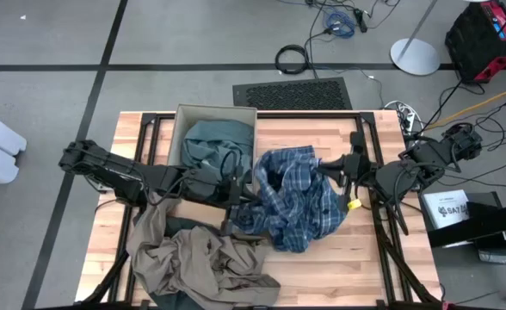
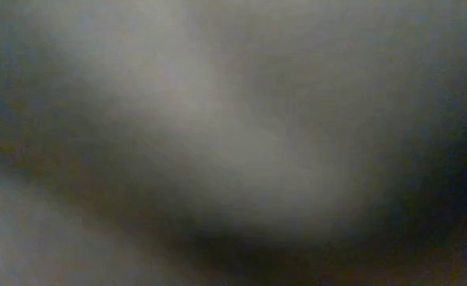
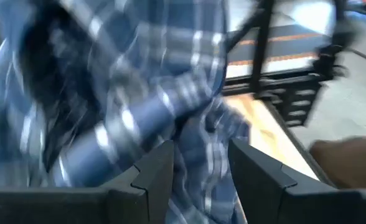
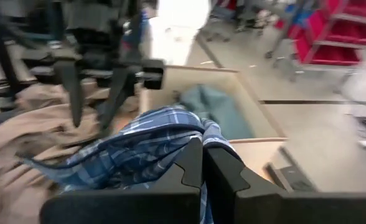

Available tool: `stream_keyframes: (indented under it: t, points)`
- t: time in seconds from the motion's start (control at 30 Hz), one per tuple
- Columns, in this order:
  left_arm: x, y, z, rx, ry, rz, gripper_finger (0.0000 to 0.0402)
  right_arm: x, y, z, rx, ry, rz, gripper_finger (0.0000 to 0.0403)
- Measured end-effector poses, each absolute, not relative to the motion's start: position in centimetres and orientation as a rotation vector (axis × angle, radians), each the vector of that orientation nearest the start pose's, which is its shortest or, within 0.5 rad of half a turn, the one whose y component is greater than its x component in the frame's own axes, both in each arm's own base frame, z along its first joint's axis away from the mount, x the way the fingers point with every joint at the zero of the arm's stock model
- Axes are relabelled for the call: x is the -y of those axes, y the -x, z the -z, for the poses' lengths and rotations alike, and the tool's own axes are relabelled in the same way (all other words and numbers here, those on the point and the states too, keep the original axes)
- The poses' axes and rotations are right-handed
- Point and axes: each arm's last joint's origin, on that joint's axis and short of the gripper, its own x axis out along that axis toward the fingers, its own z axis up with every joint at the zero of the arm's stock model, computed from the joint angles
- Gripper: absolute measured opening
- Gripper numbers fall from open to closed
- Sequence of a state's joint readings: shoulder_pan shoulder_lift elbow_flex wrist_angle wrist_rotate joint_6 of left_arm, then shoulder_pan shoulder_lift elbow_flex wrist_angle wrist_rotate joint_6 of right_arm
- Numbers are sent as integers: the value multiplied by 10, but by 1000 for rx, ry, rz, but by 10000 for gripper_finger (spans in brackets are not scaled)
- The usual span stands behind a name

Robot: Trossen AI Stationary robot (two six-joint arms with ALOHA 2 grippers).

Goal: Sort clothes
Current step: Put the blue long sleeve into the white laundry bin

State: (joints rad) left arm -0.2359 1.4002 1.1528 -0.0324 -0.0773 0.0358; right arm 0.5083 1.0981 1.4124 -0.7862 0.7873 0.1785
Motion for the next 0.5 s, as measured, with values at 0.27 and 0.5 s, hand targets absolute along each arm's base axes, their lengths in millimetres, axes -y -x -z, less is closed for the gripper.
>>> stream_keyframes:
  t: [0.27, 0.5]
  points:
    - [75, -327, -315, -315, 189, -81, 164, -68, -170, -434, -331, 104, 383, 0]
    - [76, -354, -281, -347, 183, -171, 164, -68, -170, -433, -341, 113, 383, 0]
